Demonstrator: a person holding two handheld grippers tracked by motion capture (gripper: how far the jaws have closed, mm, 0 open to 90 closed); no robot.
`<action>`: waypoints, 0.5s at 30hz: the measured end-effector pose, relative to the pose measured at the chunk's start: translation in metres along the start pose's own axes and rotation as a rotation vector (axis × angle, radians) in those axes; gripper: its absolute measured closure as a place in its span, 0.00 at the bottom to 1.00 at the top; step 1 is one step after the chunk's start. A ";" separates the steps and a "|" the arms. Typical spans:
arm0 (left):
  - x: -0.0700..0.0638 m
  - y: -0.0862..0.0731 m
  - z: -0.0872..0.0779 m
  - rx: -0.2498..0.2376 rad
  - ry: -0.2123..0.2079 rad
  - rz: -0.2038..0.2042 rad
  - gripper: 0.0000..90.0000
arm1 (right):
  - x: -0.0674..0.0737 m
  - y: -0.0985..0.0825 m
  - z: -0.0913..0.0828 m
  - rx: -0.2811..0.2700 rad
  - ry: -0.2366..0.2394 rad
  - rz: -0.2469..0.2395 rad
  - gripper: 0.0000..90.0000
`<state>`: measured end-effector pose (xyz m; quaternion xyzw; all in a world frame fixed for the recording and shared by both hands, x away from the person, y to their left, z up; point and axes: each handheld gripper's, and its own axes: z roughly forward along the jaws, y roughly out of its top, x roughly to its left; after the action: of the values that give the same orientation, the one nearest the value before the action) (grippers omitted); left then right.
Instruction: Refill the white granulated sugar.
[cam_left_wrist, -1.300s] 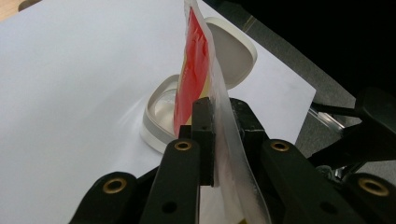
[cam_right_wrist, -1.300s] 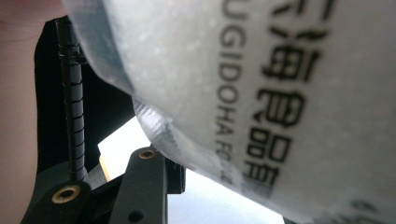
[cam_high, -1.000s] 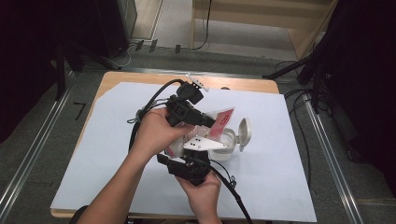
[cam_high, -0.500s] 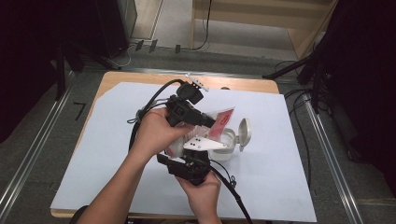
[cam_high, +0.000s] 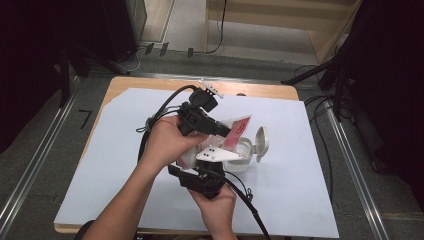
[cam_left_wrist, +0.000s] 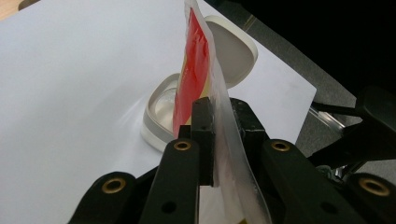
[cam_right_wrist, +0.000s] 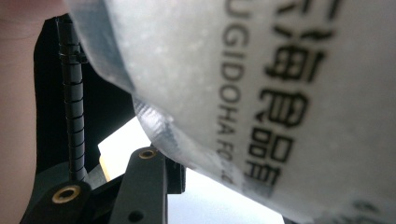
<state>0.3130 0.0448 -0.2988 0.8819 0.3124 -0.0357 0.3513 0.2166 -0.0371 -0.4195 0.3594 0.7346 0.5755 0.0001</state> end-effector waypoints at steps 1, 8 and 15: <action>0.000 0.000 0.000 0.001 0.002 0.001 0.91 | 0.000 0.000 0.000 0.000 0.000 0.000 0.71; 0.001 0.000 -0.001 -0.021 0.005 -0.003 0.91 | -0.001 0.002 0.002 -0.002 -0.008 -0.002 0.71; 0.006 -0.003 -0.001 -0.036 -0.005 -0.018 0.91 | -0.002 0.002 0.006 -0.001 -0.023 -0.012 0.71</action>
<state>0.3156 0.0503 -0.3011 0.8726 0.3200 -0.0354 0.3674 0.2215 -0.0330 -0.4204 0.3615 0.7363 0.5719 0.0123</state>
